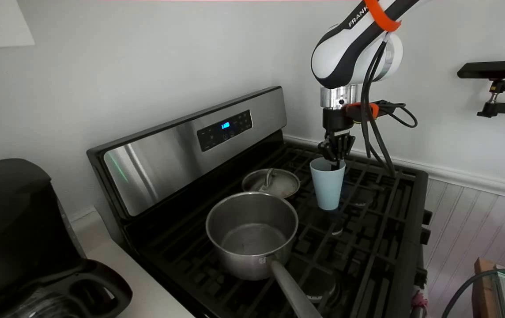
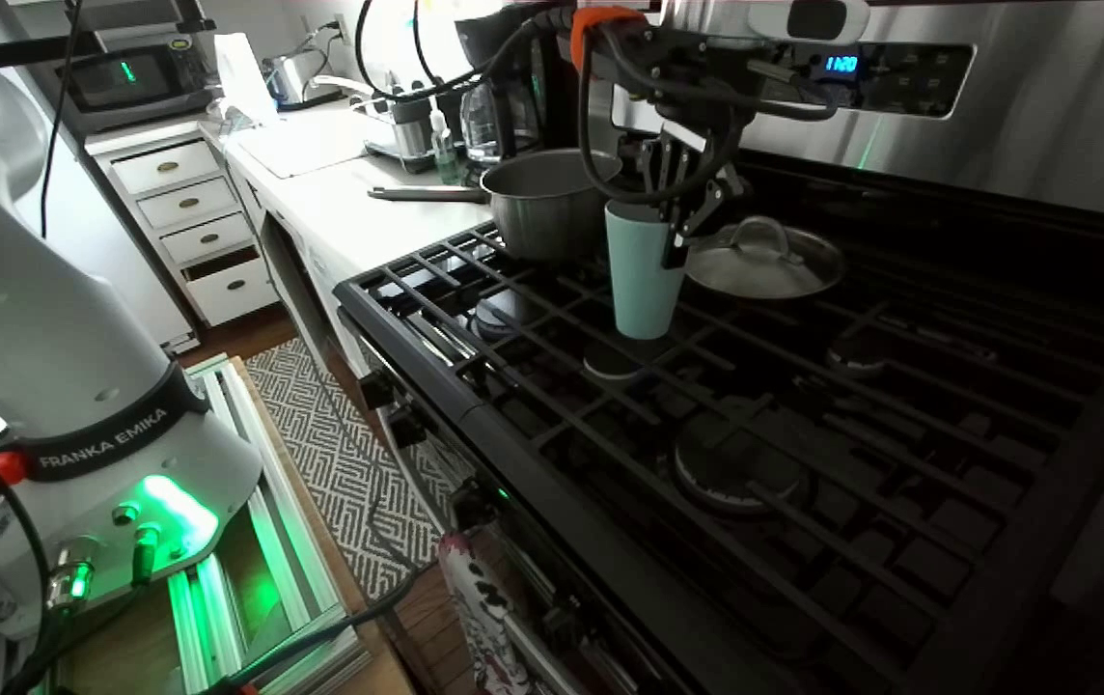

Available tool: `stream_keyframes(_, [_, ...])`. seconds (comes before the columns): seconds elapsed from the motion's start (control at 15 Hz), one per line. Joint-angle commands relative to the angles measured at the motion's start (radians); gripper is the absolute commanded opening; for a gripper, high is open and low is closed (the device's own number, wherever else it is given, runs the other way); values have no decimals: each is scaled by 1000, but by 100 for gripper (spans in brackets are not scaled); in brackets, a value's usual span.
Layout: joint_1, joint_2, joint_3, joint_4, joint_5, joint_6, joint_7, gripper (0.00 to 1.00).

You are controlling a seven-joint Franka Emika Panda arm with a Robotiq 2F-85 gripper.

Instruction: Remove the lid from the pot, put it on the stove and then pour the contents of the cup on the stove into the pot

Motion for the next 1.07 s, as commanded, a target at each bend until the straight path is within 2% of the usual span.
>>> stream_keyframes(0.0, [-6,-34,16,0,14,-10,-45,0])
stream_keyframes(0.33, [24,-154,36,-30,-57,-20,-59,1])
stream_keyframes(0.53, [50,-213,56,-17,-120,-41,-19,1])
stream_keyframes(0.6, [39,-146,43,4,-79,-18,-41,4])
stream_keyframes(0.93, [54,-193,52,1,-100,-38,-33,4])
stream_keyframes(1.0, [54,-193,52,-2,-101,-38,-33,1])
